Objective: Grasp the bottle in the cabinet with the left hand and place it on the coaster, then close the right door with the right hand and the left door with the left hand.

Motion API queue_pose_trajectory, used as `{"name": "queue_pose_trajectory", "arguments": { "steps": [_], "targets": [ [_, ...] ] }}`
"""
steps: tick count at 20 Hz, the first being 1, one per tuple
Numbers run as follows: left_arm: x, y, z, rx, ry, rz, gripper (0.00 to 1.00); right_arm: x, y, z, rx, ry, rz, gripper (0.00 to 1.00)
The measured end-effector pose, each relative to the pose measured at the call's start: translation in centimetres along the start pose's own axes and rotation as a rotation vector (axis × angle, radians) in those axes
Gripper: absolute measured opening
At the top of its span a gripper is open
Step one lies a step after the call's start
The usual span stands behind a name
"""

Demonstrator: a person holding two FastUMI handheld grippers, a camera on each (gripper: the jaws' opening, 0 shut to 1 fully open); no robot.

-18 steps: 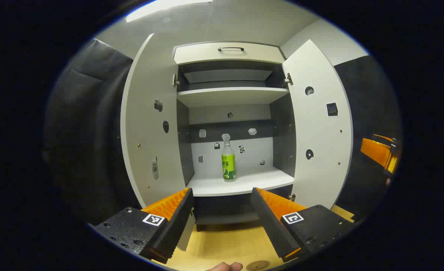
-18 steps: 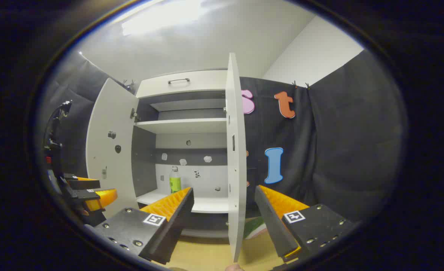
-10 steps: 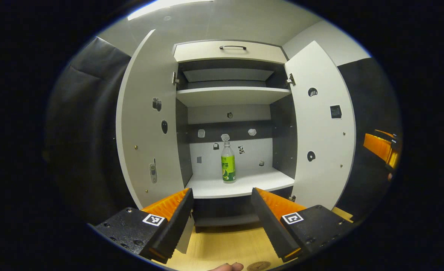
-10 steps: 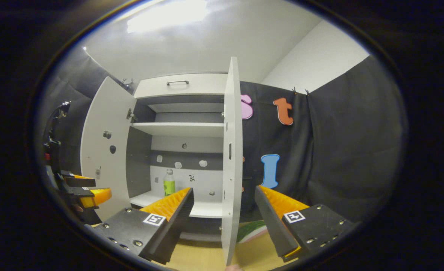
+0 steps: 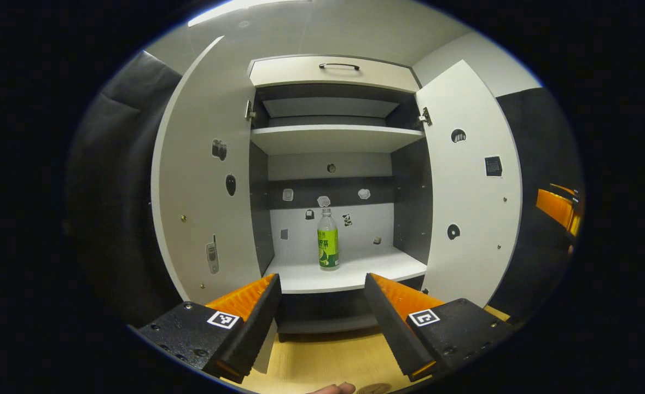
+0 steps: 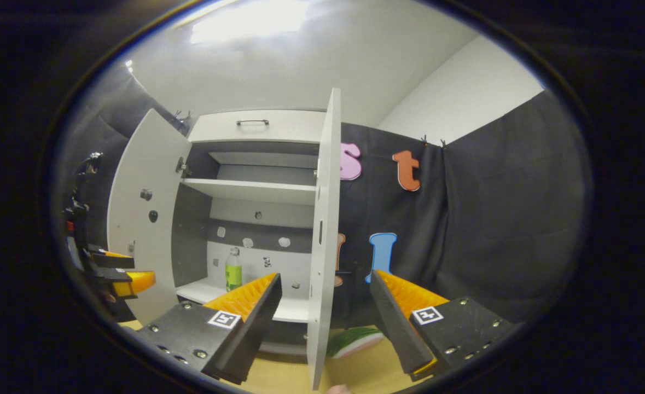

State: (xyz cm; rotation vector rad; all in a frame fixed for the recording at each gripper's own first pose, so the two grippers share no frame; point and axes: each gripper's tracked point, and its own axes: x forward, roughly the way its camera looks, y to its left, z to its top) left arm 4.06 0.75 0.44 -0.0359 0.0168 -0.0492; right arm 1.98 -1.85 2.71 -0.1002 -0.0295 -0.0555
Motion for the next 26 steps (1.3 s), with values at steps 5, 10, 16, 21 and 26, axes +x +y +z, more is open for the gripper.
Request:
{"name": "queue_pose_trajectory", "arguments": {
  "steps": [5,10,16,21,26],
  "targets": [
    [3.9,-0.2,0.2,0.009,-0.008,-0.014,0.96,0.5,-0.1,-0.9,-0.037,0.018,-0.004,0.98],
    [10.0,-0.6,0.3,0.041,-0.030,-0.020,0.97,0.6,-1.4,-1.4,-0.033,0.032,-0.040,0.98],
    [18.8,-0.9,-0.7,-0.006,-0.030,-0.020,0.97,0.4,-3.0,-1.5,-0.002,0.033,-0.096,0.98],
    [26.3,-0.1,-2.9,-0.035,-0.010,0.010,0.98,0.5,-3.2,-2.0,-0.024,0.057,-0.132,1.00],
    [31.7,-0.4,-3.9,-0.086,0.002,0.009,0.97,1.0,-2.1,-2.6,-0.049,0.063,-0.135,0.98]
  ]
}}
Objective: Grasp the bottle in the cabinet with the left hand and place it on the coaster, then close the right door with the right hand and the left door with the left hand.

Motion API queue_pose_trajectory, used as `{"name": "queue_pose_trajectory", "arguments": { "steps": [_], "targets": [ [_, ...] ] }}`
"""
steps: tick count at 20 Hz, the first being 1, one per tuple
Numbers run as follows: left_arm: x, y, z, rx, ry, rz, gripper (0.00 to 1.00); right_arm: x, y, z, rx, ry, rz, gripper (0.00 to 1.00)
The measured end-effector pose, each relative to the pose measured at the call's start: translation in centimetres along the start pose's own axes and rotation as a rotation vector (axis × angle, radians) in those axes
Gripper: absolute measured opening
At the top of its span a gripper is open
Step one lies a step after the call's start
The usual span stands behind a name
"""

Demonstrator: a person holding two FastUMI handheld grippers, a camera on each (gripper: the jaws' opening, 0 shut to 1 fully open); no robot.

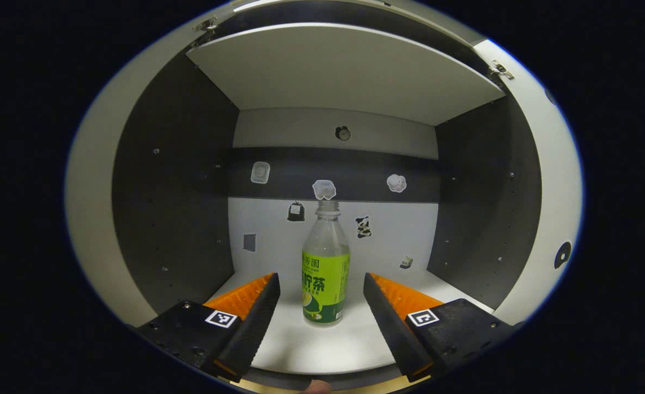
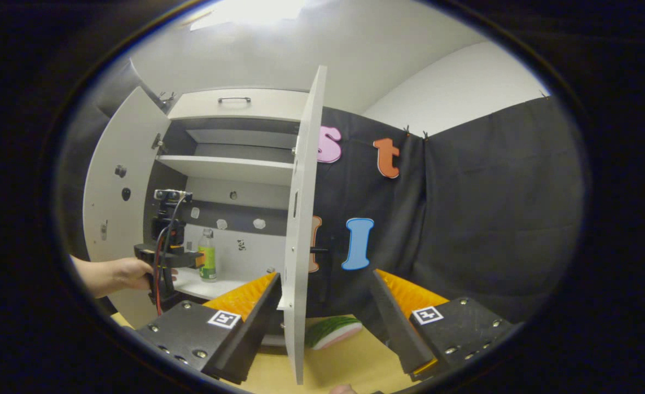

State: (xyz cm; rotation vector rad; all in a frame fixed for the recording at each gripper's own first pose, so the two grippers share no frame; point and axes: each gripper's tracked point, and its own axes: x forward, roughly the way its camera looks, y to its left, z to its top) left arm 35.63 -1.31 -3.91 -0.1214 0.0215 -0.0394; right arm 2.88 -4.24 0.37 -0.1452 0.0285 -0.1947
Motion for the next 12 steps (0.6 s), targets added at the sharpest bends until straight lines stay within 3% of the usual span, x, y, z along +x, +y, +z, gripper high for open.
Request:
{"name": "queue_pose_trajectory", "arguments": {
  "steps": [10,12],
  "targets": [
    [6.0,0.0,-1.0,0.000,0.030,0.033,0.98,0.1,0.7,-0.1,-0.029,0.011,-0.011,0.98],
    [6.2,-0.1,-0.9,0.010,0.030,0.024,0.92,-0.4,1.0,0.0,-0.032,0.002,-0.006,0.98]
  ]
}}
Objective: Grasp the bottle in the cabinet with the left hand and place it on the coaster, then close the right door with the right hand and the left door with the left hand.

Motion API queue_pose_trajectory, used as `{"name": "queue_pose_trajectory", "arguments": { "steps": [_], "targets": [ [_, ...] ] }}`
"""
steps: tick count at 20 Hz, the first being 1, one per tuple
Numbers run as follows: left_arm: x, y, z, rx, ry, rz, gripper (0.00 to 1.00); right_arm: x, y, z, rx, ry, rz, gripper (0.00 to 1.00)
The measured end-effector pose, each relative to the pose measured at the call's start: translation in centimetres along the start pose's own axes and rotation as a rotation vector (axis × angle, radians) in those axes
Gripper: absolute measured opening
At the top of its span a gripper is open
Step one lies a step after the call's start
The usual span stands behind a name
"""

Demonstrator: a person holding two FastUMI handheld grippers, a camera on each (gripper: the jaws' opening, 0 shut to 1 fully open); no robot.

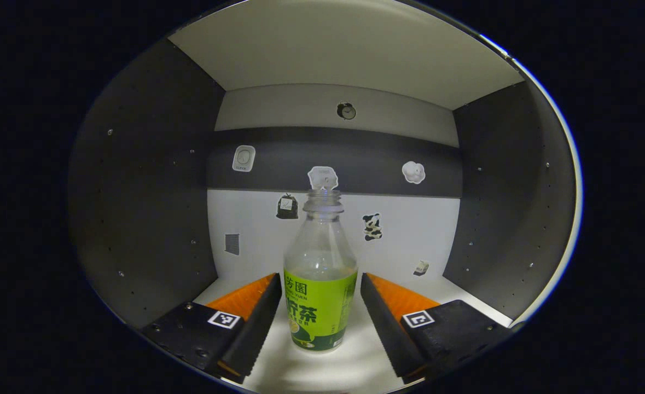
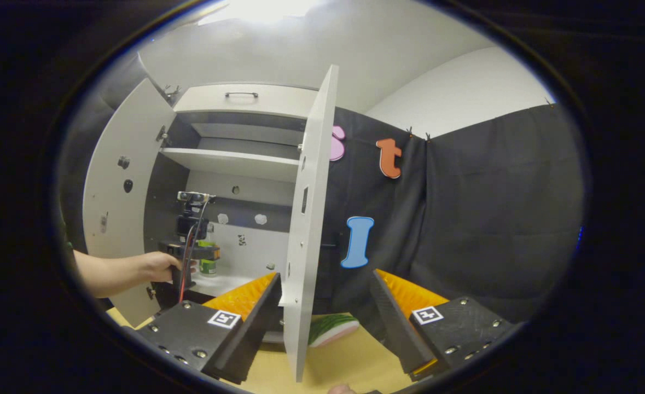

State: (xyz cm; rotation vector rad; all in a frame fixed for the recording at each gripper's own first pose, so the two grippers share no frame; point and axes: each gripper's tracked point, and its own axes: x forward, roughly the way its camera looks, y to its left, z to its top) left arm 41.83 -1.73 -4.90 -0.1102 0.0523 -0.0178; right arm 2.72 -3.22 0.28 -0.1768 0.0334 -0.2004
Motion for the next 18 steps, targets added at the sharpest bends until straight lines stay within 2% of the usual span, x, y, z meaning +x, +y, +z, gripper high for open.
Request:
{"name": "queue_pose_trajectory", "arguments": {
  "steps": [2,6,8,12,18],
  "targets": [
    [-0.1,-0.1,-0.1,0.003,0.009,-0.011,0.81,-0.4,0.0,0.0,0.001,0.005,0.007,0.98],
    [-2.5,-0.2,0.4,-0.016,0.031,-0.024,0.80,-1.2,-0.5,0.3,0.000,0.004,0.011,0.98],
    [-4.9,-0.6,1.7,-0.020,0.003,-0.044,0.80,-2.0,-0.7,0.3,0.011,0.001,0.009,0.98],
    [-10.9,-1.0,4.0,0.036,-0.059,-0.061,0.80,-4.0,-1.7,0.3,0.031,-0.002,0.016,0.98],
    [-20.7,-1.7,4.0,0.020,-0.073,-0.091,0.78,-4.4,-2.9,0.3,0.073,-0.021,0.038,0.98]
  ]
}}
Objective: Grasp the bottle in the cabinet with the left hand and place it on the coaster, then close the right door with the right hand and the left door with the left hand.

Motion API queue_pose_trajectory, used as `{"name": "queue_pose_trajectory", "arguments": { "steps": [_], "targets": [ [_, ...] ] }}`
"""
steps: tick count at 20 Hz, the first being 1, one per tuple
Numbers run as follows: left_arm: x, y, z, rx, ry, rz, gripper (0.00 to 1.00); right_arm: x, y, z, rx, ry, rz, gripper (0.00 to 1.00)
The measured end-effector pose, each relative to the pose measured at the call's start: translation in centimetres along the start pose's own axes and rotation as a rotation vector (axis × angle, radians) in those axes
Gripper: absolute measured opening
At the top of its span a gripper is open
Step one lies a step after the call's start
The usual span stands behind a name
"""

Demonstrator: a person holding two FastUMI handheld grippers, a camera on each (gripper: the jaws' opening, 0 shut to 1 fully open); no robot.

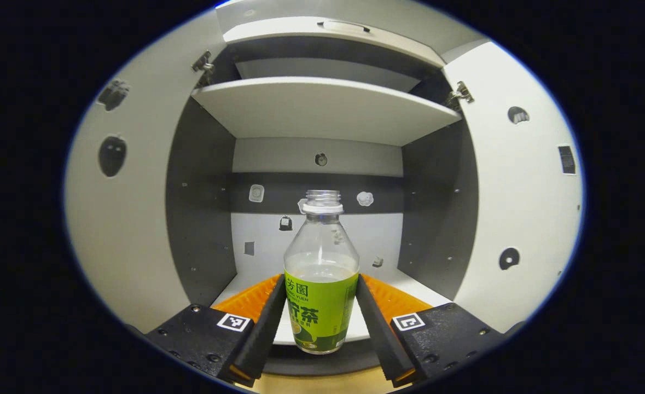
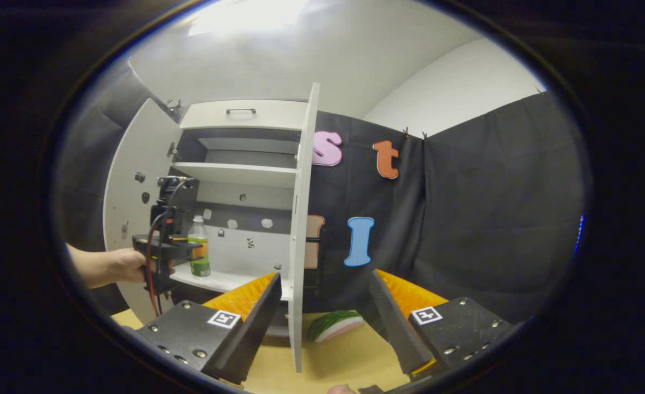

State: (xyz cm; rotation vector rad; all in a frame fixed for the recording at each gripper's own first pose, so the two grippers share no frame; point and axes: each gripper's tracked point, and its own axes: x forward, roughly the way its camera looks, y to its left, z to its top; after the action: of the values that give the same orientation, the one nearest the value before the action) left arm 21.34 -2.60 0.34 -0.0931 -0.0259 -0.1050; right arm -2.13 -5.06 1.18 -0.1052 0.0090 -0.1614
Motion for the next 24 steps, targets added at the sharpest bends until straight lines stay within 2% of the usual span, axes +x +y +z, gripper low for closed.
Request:
{"name": "queue_pose_trajectory", "arguments": {
  "steps": [3,5,8,12,18,22,23,24],
  "targets": [
    [-4.6,0.0,-0.8,-0.003,0.008,0.004,0.80,-0.4,0.1,0.5,0.036,-0.021,0.019,0.98],
    [-7.3,0.7,-1.6,0.001,0.007,0.032,0.80,-0.3,0.1,0.6,0.046,-0.033,0.026,0.98],
    [-11.5,0.4,-4.1,0.016,0.027,0.036,0.78,-0.3,0.3,0.6,0.059,-0.033,0.047,0.98],
    [-15.9,-1.9,-9.0,-0.044,0.056,-0.029,0.80,-0.2,0.3,0.8,0.069,-0.038,0.066,0.98],
    [-20.3,-5.2,-18.3,-0.012,0.121,-0.113,0.80,0.1,0.2,0.6,0.121,-0.021,0.086,0.98],
    [-22.7,-7.1,-24.9,0.007,0.184,-0.154,0.80,0.1,-0.2,0.3,0.134,0.010,0.057,0.98],
    [-23.4,-7.6,-26.2,0.005,0.193,-0.166,0.80,0.1,-0.5,0.2,0.128,0.017,0.039,1.00],
    [-24.0,-8.1,-27.4,0.002,0.205,-0.177,0.80,-0.1,-1.0,0.2,0.127,0.020,0.026,0.98]
  ]
}}
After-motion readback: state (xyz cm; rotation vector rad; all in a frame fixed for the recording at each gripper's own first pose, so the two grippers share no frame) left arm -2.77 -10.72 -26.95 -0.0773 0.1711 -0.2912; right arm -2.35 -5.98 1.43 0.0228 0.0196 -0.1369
